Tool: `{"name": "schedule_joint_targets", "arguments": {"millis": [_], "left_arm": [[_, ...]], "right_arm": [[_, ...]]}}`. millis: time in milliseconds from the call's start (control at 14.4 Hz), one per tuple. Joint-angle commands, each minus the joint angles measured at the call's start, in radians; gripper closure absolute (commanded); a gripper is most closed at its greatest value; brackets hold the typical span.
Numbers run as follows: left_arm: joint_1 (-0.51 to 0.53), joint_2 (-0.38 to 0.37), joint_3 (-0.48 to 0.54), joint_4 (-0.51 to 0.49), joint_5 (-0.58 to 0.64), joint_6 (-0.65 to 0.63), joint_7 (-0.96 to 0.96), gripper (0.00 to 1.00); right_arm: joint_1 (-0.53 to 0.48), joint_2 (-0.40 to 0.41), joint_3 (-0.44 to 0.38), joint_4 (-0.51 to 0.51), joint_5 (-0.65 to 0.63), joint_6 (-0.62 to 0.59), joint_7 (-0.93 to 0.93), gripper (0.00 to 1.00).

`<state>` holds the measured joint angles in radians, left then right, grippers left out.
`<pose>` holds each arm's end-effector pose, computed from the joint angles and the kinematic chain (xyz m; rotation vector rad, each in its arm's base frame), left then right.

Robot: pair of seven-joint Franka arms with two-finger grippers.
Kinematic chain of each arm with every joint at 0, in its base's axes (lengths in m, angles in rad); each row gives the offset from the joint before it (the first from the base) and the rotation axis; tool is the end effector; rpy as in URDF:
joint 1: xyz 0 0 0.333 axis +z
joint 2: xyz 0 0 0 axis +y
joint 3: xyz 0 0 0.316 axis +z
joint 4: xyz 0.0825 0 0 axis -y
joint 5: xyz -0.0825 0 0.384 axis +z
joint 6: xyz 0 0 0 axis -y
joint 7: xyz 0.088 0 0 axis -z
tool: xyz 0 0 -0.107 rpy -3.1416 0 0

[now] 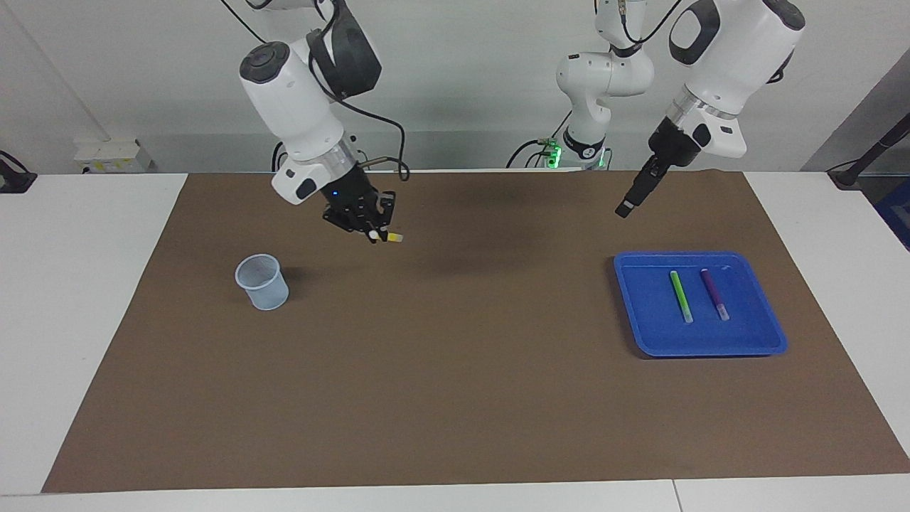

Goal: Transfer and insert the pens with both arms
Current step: 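Carry the yellow pen to the cup with the right gripper while the left gripper withdraws, then drop the yellow pen into the cup while the left gripper reaches the green pen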

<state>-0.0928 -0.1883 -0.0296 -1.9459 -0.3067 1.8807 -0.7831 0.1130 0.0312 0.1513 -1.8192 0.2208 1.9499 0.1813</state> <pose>0.5089 -0.0865 0.5765 2.6359 1.0178 -0.0252 0.5589 0.1655 0.5237 -2.9103 -0.0159 -0.0725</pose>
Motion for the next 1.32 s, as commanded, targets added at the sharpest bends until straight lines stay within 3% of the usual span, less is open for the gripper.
{"name": "schedule_joint_targets", "arguments": {"millis": [0, 347, 693, 1248], "left_arm": [[0.059, -0.04, -0.006, -0.045, 0.036, -0.021, 0.236, 0.16], [0.083, -0.034, -0.006, -0.108, 0.143, 0.029, 0.464, 0.18], [0.163, -0.004, -0.006, -0.159, 0.176, 0.112, 0.64, 0.19], [0.22, 0.187, -0.006, -0.18, 0.235, 0.355, 0.794, 0.21]], "right_arm": [[-0.09, -0.025, 0.013, -0.008, -0.137, -0.078, -0.2, 1.0], [-0.203, -0.033, 0.013, -0.015, -0.254, -0.124, -0.462, 1.0], [-0.226, -0.05, 0.013, -0.072, -0.325, -0.037, -0.54, 1.0], [-0.248, -0.068, 0.014, -0.164, -0.328, 0.15, -0.562, 1.0]]}}
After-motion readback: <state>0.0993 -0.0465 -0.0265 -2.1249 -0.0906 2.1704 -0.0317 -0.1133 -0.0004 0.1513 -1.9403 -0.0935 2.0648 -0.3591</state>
